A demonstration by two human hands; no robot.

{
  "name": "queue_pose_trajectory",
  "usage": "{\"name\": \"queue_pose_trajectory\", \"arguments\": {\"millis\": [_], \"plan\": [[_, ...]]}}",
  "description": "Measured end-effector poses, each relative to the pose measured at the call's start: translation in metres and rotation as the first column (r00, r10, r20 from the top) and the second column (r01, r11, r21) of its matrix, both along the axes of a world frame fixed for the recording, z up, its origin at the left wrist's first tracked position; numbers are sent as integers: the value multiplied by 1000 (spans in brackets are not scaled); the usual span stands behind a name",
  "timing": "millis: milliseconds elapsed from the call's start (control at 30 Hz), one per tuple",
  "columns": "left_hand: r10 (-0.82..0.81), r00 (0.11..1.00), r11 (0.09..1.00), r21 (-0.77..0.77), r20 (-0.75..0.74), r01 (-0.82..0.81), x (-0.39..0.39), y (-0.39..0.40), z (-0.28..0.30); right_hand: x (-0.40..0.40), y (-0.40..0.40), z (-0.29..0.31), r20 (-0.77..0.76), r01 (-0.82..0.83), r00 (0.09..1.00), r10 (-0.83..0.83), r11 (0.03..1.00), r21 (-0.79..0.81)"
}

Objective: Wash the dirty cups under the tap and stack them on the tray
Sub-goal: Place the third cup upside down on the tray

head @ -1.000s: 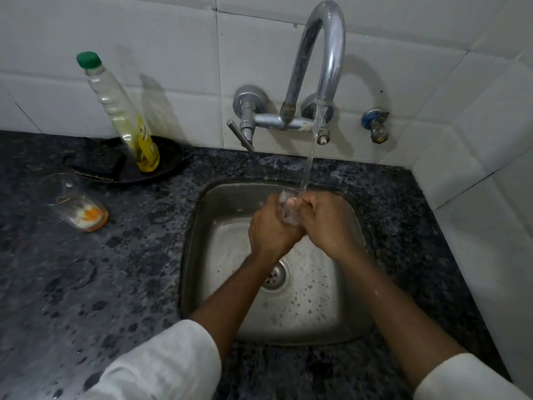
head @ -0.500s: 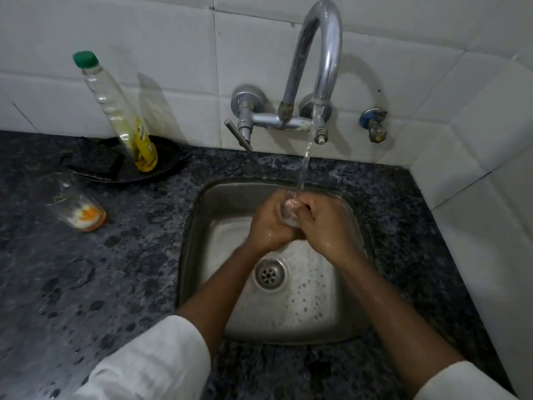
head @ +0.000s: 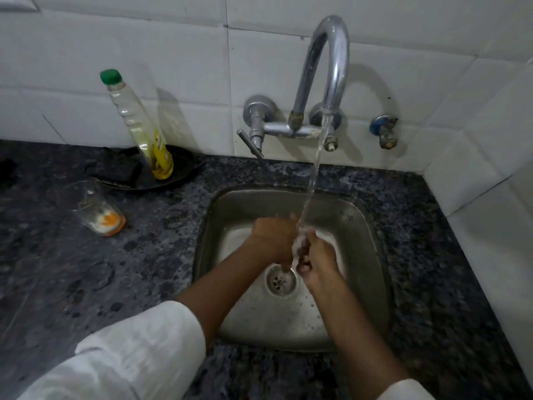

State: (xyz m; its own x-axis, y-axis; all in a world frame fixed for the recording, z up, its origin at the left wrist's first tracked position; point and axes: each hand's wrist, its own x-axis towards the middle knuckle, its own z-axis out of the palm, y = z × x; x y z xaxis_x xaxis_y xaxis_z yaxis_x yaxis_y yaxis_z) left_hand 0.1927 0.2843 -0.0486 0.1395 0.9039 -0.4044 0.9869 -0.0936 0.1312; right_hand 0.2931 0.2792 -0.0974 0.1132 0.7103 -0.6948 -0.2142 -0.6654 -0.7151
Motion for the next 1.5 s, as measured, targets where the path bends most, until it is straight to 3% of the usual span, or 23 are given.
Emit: {"name": "queue_pose_trajectory", "arguments": {"millis": [33,100,167,200,267,300,367,400,533,633,700,733,800,833,900,1000,1067,1133,1200,1300,1500], "plan": [[-6,997,995,-97,76,13,-12,1,9,0,-5,-6,-108,68,991,-77,994,-86],[135,941,975,-209,311,-71,-42,3,23,-1,-18,-17,-315,178,916,-246,957,-229],[348,731,931,-123,587,-345,-67,7,33,-4,-27,-28,-459,236,811,-364,920,-312],[407,596,834,-15,692,-552,-74,11,32,-6,-30,-30,-509,244,766,-392,911,-334],[352,409,601,132,842,-788,-74,19,27,-12,-35,-29,-579,244,701,-417,903,-354],[294,333,579,110,896,-808,-68,23,28,-14,-37,-26,-603,240,677,-422,901,-362],[183,232,635,66,955,-770,-54,29,29,-16,-38,-21,-632,222,653,-417,903,-367],[137,256,656,106,957,-747,-50,31,29,-17,-39,-19,-638,209,651,-412,905,-371],[85,563,699,353,822,-621,-60,38,27,-19,-41,-18,-605,176,691,-395,904,-390],[34,640,785,376,768,-492,-80,27,32,-25,-43,-9,-579,174,725,-371,914,-368],[75,549,807,273,832,-524,-81,6,26,-26,-44,-4,-575,179,733,-365,918,-354],[140,426,824,134,894,-551,-77,-10,22,-27,-44,-3,-580,173,732,-358,921,-349],[228,210,885,-112,951,-453,-68,-43,9,-26,-45,-2,-591,148,732,-338,927,-346],[229,200,914,-139,953,-382,-64,-56,5,-26,-46,-1,-594,137,735,-328,929,-344],[154,291,934,-43,944,-355,-58,-72,-5,-25,-49,6,-584,112,760,-284,943,-313],[107,332,859,81,937,-506,-51,-81,-6,-24,-55,16,-450,0,888,-95,978,-206],[103,337,820,112,936,-561,-51,-85,1,-21,-60,15,-121,-158,981,155,987,-19],[90,351,789,148,932,-596,-59,-88,12,-17,-63,14,314,-343,914,259,905,252],[65,359,767,183,931,-615,-69,-92,24,-17,-67,19,493,-561,805,332,697,447],[37,384,745,231,923,-626,-84,-101,44,-35,-74,38,627,-716,689,362,475,512],[41,377,732,229,925,-641,-148,-135,78,-105,-89,73,568,-643,765,303,392,658]]}}
